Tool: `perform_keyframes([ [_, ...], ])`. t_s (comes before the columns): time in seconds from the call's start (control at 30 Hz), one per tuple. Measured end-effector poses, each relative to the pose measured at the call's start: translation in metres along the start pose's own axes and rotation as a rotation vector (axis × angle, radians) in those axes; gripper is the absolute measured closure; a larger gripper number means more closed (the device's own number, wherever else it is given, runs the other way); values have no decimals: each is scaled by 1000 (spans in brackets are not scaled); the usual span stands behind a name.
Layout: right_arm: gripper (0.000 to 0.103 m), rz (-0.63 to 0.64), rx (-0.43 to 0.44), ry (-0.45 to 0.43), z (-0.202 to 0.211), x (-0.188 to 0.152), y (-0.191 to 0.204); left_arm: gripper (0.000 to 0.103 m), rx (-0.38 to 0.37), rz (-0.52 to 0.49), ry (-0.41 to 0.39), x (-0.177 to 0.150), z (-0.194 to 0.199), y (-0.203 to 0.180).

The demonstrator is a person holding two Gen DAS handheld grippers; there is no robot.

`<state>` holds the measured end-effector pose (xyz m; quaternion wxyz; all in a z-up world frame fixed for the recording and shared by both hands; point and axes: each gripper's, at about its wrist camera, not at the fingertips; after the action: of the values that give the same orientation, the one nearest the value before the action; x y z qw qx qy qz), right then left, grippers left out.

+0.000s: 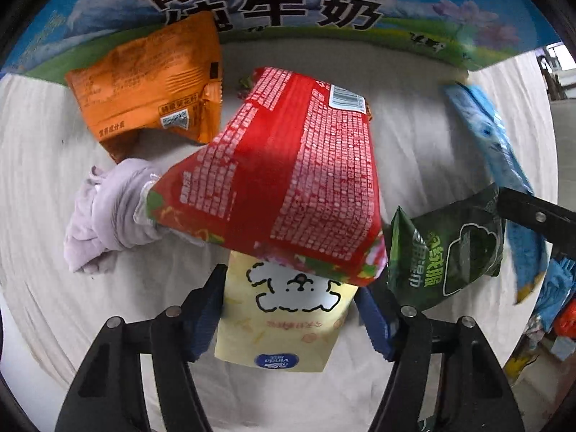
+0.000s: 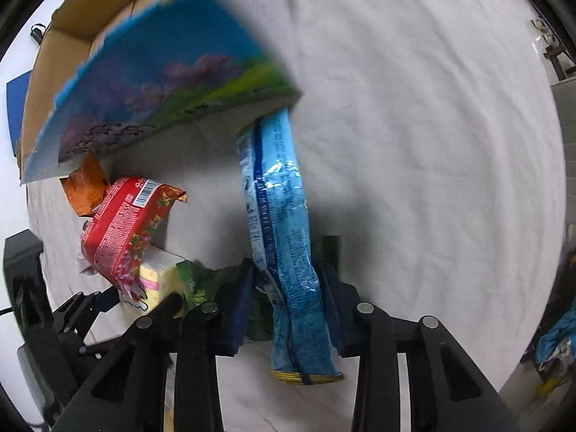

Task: Organize soft objects
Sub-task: 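Grasp the yellow tissue pack with the left tool while the right tool grasps the green snack bag, then lift the yellow pack and green bag and carry both toward the cardboard box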

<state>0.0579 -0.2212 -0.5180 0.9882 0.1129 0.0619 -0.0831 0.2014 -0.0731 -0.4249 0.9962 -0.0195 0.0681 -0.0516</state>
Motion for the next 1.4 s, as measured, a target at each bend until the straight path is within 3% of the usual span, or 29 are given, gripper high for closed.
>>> perform_keyframes([
  [0.13, 68, -29, -49, -30, 16, -8, -30, 41, 2, 29, -3, -20, 4, 10],
  [0.23, 66, 9, -91, 13, 8, -10, -44, 41, -13, 51, 1, -35, 1, 15],
  [0.27, 52, 56, -103, 15, 8, -13, -42, 41, -19, 60, 2, -44, 0, 15],
  [0.3, 31, 126, -120, 3, 12, -16, -36, 41, -21, 62, 4, -51, -1, 15],
  [0.37, 23, 311, -192, -43, 23, -26, -14, 41, -20, 65, 0, -59, -3, 18],
  [0.47, 23, 575, -290, -43, 26, -41, 25, 42, -24, 79, -4, -72, -8, 25],
  [0.5, 23, 671, -312, -22, 21, -47, 41, 41, -27, 90, -3, -65, -17, 24],
  [0.6, 23, 962, -413, 57, -7, -62, 82, 42, -44, 130, 0, -83, -23, 34],
  [0.77, 23, 1206, -472, 107, -38, -66, 116, 42, -73, 205, -2, -114, -37, 60],
  [0.9, 23, 1284, -475, 200, -62, -67, 131, 42, -94, 243, 3, -132, -42, 81],
  [0.97, 25, 1251, -461, 232, -71, -63, 133, 41, -100, 256, 6, -137, -51, 93],
  [1.07, 40, 1180, -434, 228, -81, -61, 141, 41, -103, 265, 7, -142, -58, 110],
  [1.17, 46, 1016, -374, 214, -70, -42, 135, 41, -103, 269, 8, -149, -63, 124],
  [1.23, 51, 836, -318, 208, -58, -24, 120, 41, -97, 268, 7, -148, -70, 122],
  [1.27, 52, 750, -292, 208, -40, -22, 92, 42, -93, 266, 7, -147, -75, 120],
  [1.4, 51, 226, -122, 260, -31, -3, 38, 42, -72, 256, 8, -142, -92, 109],
])
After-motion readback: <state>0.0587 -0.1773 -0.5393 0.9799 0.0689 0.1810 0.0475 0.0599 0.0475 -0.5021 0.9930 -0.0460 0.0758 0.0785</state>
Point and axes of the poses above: each gripper's, at about its wrist camera, not at the fingertips, and z roughly against the way its jaws point, y to its left, x to its top, and after that the axes turned 1 degree about -z, right-handed
